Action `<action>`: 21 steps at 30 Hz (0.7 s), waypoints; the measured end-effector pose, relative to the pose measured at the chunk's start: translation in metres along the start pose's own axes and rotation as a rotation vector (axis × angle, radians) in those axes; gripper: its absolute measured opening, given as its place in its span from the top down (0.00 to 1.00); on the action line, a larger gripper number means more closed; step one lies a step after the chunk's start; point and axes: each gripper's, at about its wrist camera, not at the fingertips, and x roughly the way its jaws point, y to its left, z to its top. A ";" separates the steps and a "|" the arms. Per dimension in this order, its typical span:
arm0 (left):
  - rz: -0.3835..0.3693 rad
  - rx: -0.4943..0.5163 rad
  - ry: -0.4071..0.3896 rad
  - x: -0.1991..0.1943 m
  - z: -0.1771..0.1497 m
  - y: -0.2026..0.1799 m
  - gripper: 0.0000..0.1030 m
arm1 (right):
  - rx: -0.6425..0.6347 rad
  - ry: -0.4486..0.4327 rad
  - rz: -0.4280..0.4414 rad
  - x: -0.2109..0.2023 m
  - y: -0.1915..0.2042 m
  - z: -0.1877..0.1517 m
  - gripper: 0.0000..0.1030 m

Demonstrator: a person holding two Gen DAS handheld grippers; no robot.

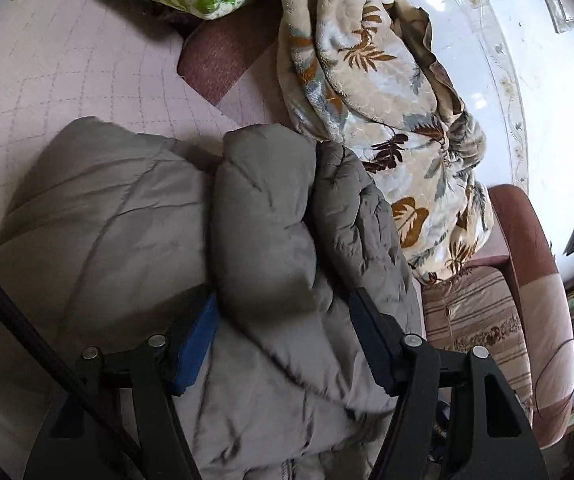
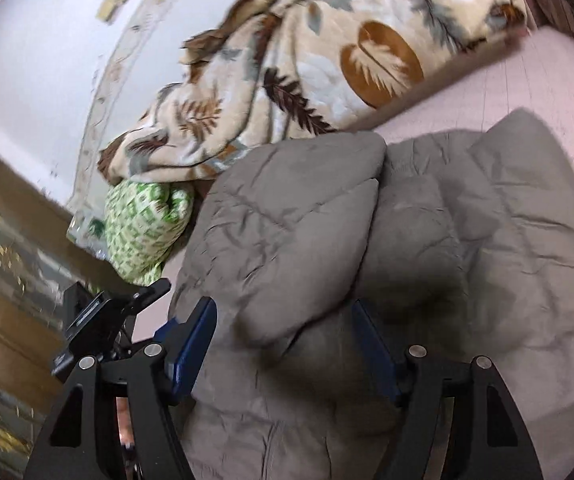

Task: Fold large clothes
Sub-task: 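Fold the held hood down over the jacket body with the right tool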

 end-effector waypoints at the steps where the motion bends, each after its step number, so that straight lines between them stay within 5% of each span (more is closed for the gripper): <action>1: 0.017 0.009 -0.003 0.003 0.000 -0.003 0.68 | 0.019 -0.004 -0.001 0.005 -0.005 0.005 0.46; 2: 0.048 0.036 0.002 0.006 -0.001 -0.009 0.87 | 0.043 -0.001 0.005 0.012 -0.009 0.008 0.61; 3: 0.077 0.062 -0.003 0.007 -0.002 -0.014 0.87 | 0.056 0.021 0.010 0.020 -0.012 0.010 0.88; 4: 0.109 0.099 -0.024 0.004 -0.006 -0.019 0.88 | 0.048 0.030 -0.003 0.022 -0.011 0.011 0.91; 11: 0.311 0.442 -0.123 -0.034 -0.064 -0.061 0.88 | -0.329 -0.007 -0.248 -0.016 0.048 -0.011 0.91; 17: 0.391 0.448 -0.091 -0.027 -0.094 -0.037 0.77 | -0.367 0.055 -0.371 -0.010 0.030 -0.048 0.91; 21: 0.411 0.491 -0.103 -0.015 -0.102 -0.031 0.71 | -0.351 0.045 -0.362 0.008 0.006 -0.055 0.89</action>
